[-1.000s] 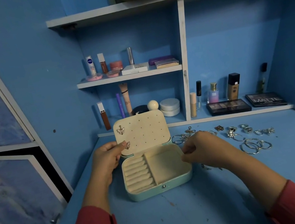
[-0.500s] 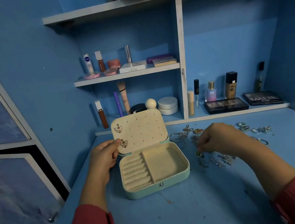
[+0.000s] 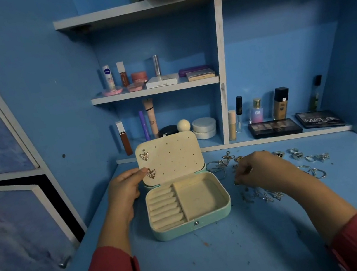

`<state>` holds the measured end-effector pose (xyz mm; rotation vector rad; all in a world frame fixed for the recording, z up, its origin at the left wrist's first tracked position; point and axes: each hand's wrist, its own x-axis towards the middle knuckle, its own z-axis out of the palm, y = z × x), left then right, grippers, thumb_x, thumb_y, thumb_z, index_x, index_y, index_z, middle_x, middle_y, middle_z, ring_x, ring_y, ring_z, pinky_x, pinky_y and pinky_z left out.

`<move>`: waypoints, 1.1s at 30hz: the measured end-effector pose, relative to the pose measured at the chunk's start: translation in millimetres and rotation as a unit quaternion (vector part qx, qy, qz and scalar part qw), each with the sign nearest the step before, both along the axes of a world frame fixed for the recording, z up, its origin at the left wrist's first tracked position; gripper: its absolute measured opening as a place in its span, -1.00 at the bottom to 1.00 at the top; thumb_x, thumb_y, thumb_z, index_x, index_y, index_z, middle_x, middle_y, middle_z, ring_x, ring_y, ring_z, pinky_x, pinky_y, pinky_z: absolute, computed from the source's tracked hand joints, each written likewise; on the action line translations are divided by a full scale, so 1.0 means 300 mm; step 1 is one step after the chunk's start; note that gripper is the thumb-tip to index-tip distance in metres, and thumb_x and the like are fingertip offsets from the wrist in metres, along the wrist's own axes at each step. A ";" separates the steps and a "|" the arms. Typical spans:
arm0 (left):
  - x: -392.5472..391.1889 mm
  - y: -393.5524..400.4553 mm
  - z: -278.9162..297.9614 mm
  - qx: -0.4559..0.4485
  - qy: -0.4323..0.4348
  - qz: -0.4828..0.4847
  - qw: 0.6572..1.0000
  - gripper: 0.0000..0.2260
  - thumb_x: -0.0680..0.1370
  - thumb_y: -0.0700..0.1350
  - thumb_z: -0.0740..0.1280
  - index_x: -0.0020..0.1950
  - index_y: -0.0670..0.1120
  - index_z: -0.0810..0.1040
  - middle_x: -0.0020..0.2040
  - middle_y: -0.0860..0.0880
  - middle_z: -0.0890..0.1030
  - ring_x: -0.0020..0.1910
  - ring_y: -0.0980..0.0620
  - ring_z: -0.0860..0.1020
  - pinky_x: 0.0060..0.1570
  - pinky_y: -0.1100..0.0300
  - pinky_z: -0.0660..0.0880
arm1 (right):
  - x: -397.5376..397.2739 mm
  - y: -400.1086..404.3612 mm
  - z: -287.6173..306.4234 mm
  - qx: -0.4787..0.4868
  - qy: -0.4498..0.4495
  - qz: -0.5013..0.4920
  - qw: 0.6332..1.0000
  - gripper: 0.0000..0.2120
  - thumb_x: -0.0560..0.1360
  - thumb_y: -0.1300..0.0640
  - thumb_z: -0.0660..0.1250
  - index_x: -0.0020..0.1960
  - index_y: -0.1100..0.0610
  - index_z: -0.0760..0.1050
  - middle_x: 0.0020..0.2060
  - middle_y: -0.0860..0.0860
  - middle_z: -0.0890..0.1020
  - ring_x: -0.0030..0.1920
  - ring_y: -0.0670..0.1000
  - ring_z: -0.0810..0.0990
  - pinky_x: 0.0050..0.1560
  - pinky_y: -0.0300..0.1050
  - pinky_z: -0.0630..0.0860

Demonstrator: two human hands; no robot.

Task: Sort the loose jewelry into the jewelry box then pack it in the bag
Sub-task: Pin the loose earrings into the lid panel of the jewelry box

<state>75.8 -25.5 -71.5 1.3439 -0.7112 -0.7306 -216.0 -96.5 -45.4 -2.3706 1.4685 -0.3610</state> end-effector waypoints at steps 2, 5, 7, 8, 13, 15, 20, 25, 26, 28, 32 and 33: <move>-0.002 0.000 0.000 -0.012 0.000 -0.001 1.000 -0.92 0.48 -0.24 0.41 -0.09 -0.08 0.64 -0.36 0.09 0.65 -0.53 0.27 0.45 -0.40 0.24 0.29 | 0.002 0.001 0.001 0.003 -0.027 0.000 1.000 -0.97 0.44 0.04 0.42 -0.14 -0.02 0.63 -0.25 -0.13 0.64 -0.22 -0.13 0.58 -0.18 -0.20 0.52; 0.005 -0.008 -0.005 -0.022 0.013 -0.005 1.000 -0.88 0.48 -0.24 0.41 -0.03 -0.06 0.65 -0.22 0.00 0.68 -0.42 0.18 0.44 -0.42 0.27 0.31 | 0.011 0.011 0.005 0.013 -0.075 -0.001 0.997 -0.99 0.45 0.10 0.42 -0.15 0.02 0.62 -0.28 -0.09 0.63 -0.24 -0.12 0.57 -0.24 -0.26 0.48; 0.010 -0.012 -0.009 -0.019 0.017 -0.008 1.000 -0.87 0.49 -0.21 0.41 0.01 -0.06 0.65 -0.16 -0.06 0.67 -0.36 0.13 0.41 -0.43 0.27 0.31 | 0.023 0.018 0.005 0.011 -0.109 -0.003 0.994 -0.99 0.44 0.11 0.43 -0.15 0.04 0.63 -0.26 -0.05 0.64 -0.22 -0.07 0.58 -0.23 -0.24 0.50; 0.012 -0.012 -0.010 -0.017 0.020 -0.010 1.000 -0.87 0.49 -0.20 0.41 0.02 -0.07 0.65 -0.14 -0.08 0.67 -0.36 0.12 0.40 -0.45 0.28 0.31 | 0.033 0.022 0.003 0.007 -0.123 -0.002 0.992 -0.98 0.45 0.12 0.42 -0.14 0.05 0.63 -0.25 -0.04 0.64 -0.22 -0.06 0.59 -0.25 -0.25 0.50; 0.017 -0.010 -0.004 -0.029 0.041 -0.037 0.998 -0.90 0.50 -0.22 0.39 -0.02 -0.10 0.65 -0.25 -0.04 0.68 -0.41 0.15 0.39 -0.53 0.35 0.27 | 0.122 0.041 -0.011 0.000 -0.214 0.044 0.976 -0.98 0.47 0.17 0.42 -0.11 0.07 0.61 -0.32 -0.17 0.59 -0.35 -0.28 0.51 -0.32 -0.46 0.40; 0.020 -0.012 -0.004 -0.026 0.041 -0.040 0.998 -0.90 0.50 -0.22 0.40 -0.02 -0.10 0.65 -0.26 -0.03 0.68 -0.41 0.15 0.38 -0.54 0.35 0.27 | 0.174 0.053 -0.015 -0.011 -0.232 0.072 0.970 -0.95 0.48 0.17 0.41 -0.06 0.08 0.62 -0.29 -0.19 0.58 -0.31 -0.32 0.50 -0.25 -0.52 0.38; 0.025 -0.011 -0.006 -0.021 0.040 -0.046 0.998 -0.88 0.49 -0.21 0.40 0.01 -0.12 0.65 -0.24 -0.02 0.66 -0.38 0.14 0.36 -0.53 0.35 0.25 | 0.304 0.058 -0.005 -0.041 -0.249 0.124 0.960 -0.88 0.52 0.19 0.36 0.03 0.15 0.63 -0.19 -0.13 0.56 -0.21 -0.25 0.46 -0.15 -0.49 0.35; 0.029 -0.004 -0.005 -0.020 0.036 -0.052 0.998 -0.89 0.49 -0.20 0.41 0.00 -0.11 0.66 -0.27 0.01 0.64 -0.37 0.14 0.38 -0.49 0.34 0.27 | 0.426 0.025 0.003 -0.138 -0.286 0.104 0.943 -0.89 0.46 0.19 0.42 -0.02 0.16 0.66 -0.08 0.01 0.59 -0.06 -0.06 0.46 -0.03 -0.21 0.38; 0.031 -0.003 -0.005 -0.020 0.035 -0.053 0.998 -0.89 0.48 -0.20 0.41 -0.01 -0.11 0.66 -0.28 0.01 0.64 -0.37 0.15 0.38 -0.49 0.34 0.27 | 0.447 0.018 0.004 -0.154 -0.299 0.092 0.937 -0.88 0.45 0.18 0.43 -0.03 0.15 0.67 -0.08 0.02 0.60 -0.03 -0.02 0.48 0.01 -0.16 0.41; 0.032 -0.004 -0.005 -0.019 0.033 -0.055 0.998 -0.89 0.48 -0.20 0.41 -0.01 -0.11 0.66 -0.28 0.01 0.64 -0.36 0.15 0.38 -0.49 0.34 0.28 | 0.476 0.007 0.007 -0.178 -0.337 0.068 0.922 -0.89 0.44 0.18 0.44 -0.04 0.13 0.68 -0.09 0.02 0.62 0.00 0.05 0.51 0.05 -0.05 0.45; 0.041 -0.005 -0.008 -0.016 0.026 -0.061 0.998 -0.86 0.48 -0.18 0.41 0.02 -0.13 0.66 -0.25 0.01 0.61 -0.33 0.13 0.38 -0.43 0.31 0.27 | 0.504 -0.010 0.007 -0.194 -0.364 0.053 0.909 -0.89 0.44 0.15 0.44 -0.04 0.06 0.69 -0.10 -0.01 0.63 0.01 0.07 0.52 0.08 0.07 0.46; 0.042 -0.004 -0.009 -0.014 0.023 -0.062 0.998 -0.85 0.48 -0.18 0.41 0.04 -0.14 0.66 -0.24 0.01 0.61 -0.32 0.13 0.38 -0.42 0.31 0.27 | 0.509 -0.014 0.005 -0.195 -0.364 0.055 0.909 -0.89 0.44 0.14 0.44 -0.05 0.05 0.69 -0.10 -0.01 0.63 0.00 0.07 0.52 0.07 0.10 0.46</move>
